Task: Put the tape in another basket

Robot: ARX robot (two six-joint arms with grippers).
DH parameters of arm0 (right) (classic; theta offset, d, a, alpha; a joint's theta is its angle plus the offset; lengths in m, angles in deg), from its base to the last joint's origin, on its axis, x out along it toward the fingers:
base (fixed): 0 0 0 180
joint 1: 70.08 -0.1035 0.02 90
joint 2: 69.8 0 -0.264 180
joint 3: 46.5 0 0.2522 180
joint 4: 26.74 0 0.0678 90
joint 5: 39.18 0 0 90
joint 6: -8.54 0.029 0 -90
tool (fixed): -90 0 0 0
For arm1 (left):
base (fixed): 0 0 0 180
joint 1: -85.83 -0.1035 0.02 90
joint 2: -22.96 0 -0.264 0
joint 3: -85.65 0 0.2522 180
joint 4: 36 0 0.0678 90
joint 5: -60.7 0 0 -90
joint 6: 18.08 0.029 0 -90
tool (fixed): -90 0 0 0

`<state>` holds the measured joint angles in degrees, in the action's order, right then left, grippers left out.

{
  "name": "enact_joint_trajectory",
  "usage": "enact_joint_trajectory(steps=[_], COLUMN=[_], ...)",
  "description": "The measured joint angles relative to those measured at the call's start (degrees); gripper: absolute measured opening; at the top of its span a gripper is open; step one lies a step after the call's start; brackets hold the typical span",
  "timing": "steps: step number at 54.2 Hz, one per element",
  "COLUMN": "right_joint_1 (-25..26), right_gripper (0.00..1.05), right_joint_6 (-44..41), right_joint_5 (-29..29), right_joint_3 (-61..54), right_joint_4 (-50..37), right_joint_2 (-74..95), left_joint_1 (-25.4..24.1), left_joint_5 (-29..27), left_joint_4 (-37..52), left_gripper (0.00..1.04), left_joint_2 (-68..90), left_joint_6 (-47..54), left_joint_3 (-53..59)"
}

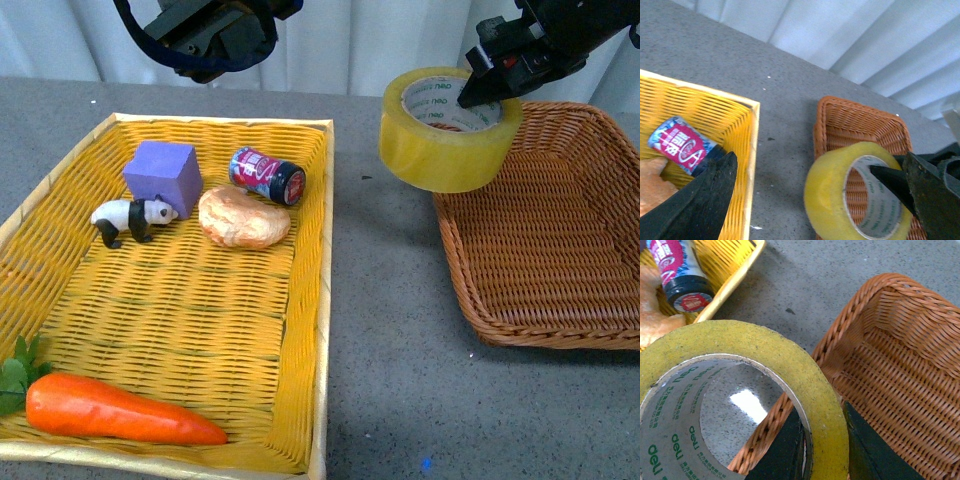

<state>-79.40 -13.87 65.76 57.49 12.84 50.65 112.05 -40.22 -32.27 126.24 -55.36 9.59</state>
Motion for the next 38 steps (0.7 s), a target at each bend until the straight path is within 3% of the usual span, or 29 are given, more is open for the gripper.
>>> enact_joint_trajectory(steps=[17, 38], right_joint_1=[5.31, 9.46], right_gripper=[0.17, 0.16], right_joint_6=[0.74, 1.51], right_joint_5=[-5.25, -8.0], right_joint_3=[-3.04, -10.43], right_joint_4=[-3.13, -7.74], right_joint_2=[-0.02, 1.84], left_joint_1=[-5.81, -7.72], left_joint_5=[-14.53, -16.41], left_joint_4=[-4.87, -5.95], left_gripper=[0.98, 0.98], left_joint_2=[0.81, 0.85], left_joint_6=[-2.51, -3.8], left_joint_3=[0.0, 0.9])
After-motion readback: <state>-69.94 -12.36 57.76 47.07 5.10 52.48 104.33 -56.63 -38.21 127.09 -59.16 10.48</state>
